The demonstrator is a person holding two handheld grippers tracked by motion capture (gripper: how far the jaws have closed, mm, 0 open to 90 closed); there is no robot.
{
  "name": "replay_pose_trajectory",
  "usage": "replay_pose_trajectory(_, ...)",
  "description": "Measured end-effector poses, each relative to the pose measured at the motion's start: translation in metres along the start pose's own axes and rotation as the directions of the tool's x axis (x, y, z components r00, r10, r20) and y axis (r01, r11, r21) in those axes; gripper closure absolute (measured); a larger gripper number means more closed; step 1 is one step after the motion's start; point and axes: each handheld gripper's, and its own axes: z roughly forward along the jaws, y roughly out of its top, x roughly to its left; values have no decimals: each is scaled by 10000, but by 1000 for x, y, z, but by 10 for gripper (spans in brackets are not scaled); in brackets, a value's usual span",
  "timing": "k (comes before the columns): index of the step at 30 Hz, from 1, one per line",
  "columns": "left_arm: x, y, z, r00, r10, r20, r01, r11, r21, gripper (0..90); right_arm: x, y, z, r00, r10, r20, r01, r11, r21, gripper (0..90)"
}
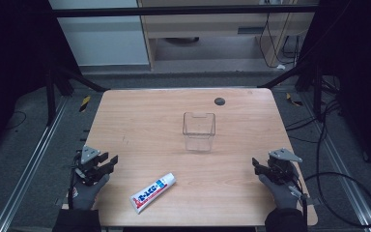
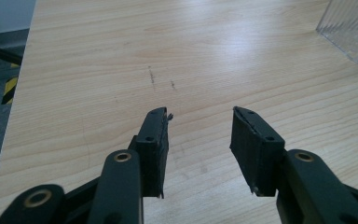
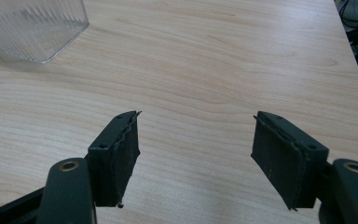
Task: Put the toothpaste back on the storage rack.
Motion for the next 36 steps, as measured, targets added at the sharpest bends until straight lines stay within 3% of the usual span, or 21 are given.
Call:
replay_pose_trajectory(6,-5,2,-2,9985,-116,542,110,9999,126,493,4,-1,-3,9999,-92,-77,93,9999,118,301)
replay_pose_trajectory(10,-10,4,-6,9962,147,861,-162,9997,164,464,5,-2,-3,9998,-169,-49,170,9996,213,298)
replay_pose_trajectory(15,-18,5,-7,9940,562,936,-607,9971,454,540,7,-1,-3,9998,-191,-67,192,9995,257,297)
replay_pose_trajectory(21,-28,3,-5,9885,1023,1112,-1130,9891,947,671,7,-2,-2,9998,-191,-104,194,9992,361,296)
replay_pose_trajectory(23,-34,1,-3,9833,1231,1340,-1398,9825,1233,724,7,-2,-2,9997,-236,-113,240,9990,382,296)
replay_pose_trajectory(30,-45,-4,0,9720,1363,1916,-1726,9670,1876,868,7,-3,-2,9996,-264,-111,269,9986,450,293)
replay_pose_trajectory(33,-50,-7,1,9645,1456,2206,-1938,9569,2161,890,7,-4,-1,9996,-245,-132,251,9985,492,292)
replay_pose_trajectory(36,-55,-11,3,9538,1601,2542,-2255,9406,2537,894,7,-4,-1,9996,-251,-122,257,9984,505,291)
